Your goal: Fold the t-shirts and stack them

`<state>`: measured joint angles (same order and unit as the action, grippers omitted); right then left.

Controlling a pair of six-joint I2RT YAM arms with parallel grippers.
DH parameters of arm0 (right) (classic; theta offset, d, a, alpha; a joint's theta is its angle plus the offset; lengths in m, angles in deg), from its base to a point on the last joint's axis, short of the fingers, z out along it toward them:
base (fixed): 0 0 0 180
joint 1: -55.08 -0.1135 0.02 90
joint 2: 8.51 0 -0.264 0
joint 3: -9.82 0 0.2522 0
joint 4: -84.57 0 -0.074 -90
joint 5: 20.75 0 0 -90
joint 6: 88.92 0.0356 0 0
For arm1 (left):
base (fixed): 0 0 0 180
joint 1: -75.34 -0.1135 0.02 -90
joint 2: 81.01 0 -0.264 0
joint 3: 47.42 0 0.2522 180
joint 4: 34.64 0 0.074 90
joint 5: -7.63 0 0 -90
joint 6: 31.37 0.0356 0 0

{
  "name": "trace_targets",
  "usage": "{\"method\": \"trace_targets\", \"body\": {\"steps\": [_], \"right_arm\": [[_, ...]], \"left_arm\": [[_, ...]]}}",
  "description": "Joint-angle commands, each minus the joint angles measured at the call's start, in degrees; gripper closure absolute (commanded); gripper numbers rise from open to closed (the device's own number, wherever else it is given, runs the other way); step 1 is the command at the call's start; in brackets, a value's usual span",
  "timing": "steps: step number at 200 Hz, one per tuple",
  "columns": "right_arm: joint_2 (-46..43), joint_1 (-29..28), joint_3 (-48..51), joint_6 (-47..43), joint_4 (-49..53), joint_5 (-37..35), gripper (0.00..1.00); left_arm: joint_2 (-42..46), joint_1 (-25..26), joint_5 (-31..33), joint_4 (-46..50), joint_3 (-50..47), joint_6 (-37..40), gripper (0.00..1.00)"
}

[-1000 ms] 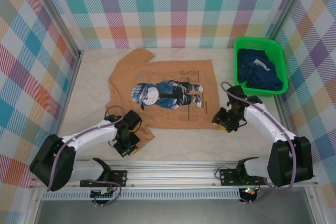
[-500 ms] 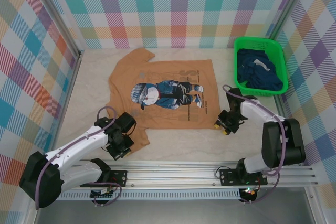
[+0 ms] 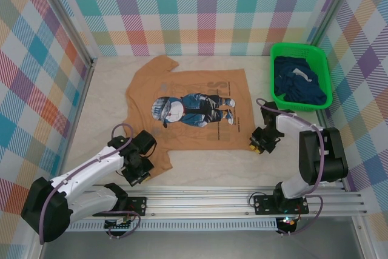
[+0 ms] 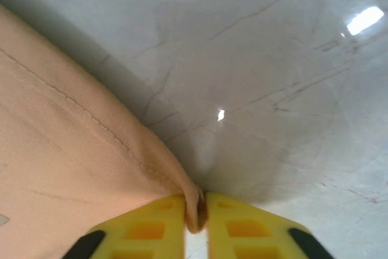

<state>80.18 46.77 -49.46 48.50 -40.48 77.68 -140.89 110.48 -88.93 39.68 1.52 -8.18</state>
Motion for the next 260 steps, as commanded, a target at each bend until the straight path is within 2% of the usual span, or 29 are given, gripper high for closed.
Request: {"method": "trace_targets", "body": {"steps": [1, 11, 45, 77, 95, 120, 149, 160, 178, 233, 260], "right_arm": [[-0.04, -0.09, -0.3, -1.43, -1.08, -0.11, 0.96], [-1.14, -0.12, -0.53, -2.21, 0.22, -0.4, 1.0], [-4.86, -0.55, -2.03, -6.81, 9.43, -2.1, 1.0], [-7.72, -0.59, -0.53, -8.87, 13.27, -1.22, 1.0], [-7.99, -0.71, 0.48, -9.13, 14.26, 0.38, 1.0], [-9.06, -0.78, 0.84, -9.42, 14.52, 1.26, 1.0], [-9.19, -0.76, -1.76, -9.46, 14.98, 1.91, 1.0], [-8.91, -0.78, -2.98, -9.37, 15.19, 1.6, 1.0], [-8.15, -0.74, -4.76, -8.93, 15.13, 1.18, 1.0], [-2.17, 0.23, -11.96, -8.75, 13.53, 0.44, 1.0], [1.77, 0.58, -16.15, -9.05, 12.53, 0.64, 1.0]], "left_arm": [[1.8, 0.64, -1.5, 5.2, 1.05, 0.97, 1.0], [2.49, 0.64, -2.23, 6.71, 1.03, 0.96, 1.0], [6.0, 0.98, -3.81, 13.02, 1.23, 1.06, 1.0], [9.47, 1.46, -5.51, 12.09, -0.15, -1.14, 1.0], [9.71, 3.9, -5.23, 10.72, 0.5, -3.12, 1.0], [7.27, 6.25, -2.78, 7.34, 4.06, -2.67, 1.0], [1.91, 5.86, 6.46, 6.67, 13.87, -0.42, 1.0], [-0.91, 4.57, 8.43, 5.37, 16.82, 0.97, 1.0], [-6.07, 0.67, 8.11, 1.64, 20.72, 4.58, 1.0], [-21.08, -14.32, 8.05, -3.69, 34.62, 18.37, 1.0], [-28.36, -18.01, 6.18, -5.39, 43.26, 23.97, 1.0]]}}
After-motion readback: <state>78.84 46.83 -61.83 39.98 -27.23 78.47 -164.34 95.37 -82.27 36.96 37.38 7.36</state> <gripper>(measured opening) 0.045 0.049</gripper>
